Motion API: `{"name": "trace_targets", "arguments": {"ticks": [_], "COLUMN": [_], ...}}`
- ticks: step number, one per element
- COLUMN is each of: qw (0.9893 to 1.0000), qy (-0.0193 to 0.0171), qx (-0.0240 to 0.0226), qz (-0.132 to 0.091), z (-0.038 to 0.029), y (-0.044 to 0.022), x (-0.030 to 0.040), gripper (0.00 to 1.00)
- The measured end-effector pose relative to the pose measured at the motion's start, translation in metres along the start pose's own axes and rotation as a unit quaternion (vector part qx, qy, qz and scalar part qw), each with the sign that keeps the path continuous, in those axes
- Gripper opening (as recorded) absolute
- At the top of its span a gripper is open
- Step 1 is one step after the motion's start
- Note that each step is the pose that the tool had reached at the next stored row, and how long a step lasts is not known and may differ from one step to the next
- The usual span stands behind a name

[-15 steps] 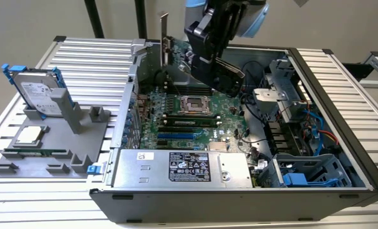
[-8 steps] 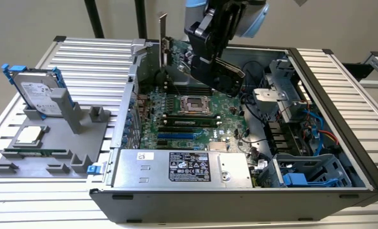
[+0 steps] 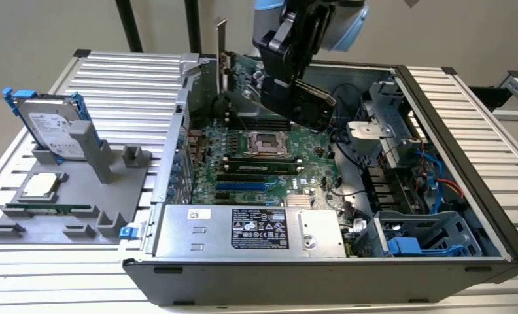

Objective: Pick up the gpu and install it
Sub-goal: 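Insert the gpu into the slot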

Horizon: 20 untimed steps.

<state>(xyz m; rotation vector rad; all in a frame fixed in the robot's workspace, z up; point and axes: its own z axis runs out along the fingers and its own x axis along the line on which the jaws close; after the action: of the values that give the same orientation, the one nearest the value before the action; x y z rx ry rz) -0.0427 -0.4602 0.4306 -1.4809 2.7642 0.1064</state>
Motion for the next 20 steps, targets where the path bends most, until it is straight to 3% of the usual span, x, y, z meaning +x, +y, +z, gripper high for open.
{"name": "trace_targets", "arguments": {"ticks": [12,20], "qw": [0.9997,0.9987], "qy": [0.0014,0.0029], "qx": [-0.0009,-0.0018], "qz": [-0.025,-0.05], "z": [0.0,0.0], "y": [0.0,0.0], "x": [0.0,0.0], "gripper": [0.0,0.0]}}
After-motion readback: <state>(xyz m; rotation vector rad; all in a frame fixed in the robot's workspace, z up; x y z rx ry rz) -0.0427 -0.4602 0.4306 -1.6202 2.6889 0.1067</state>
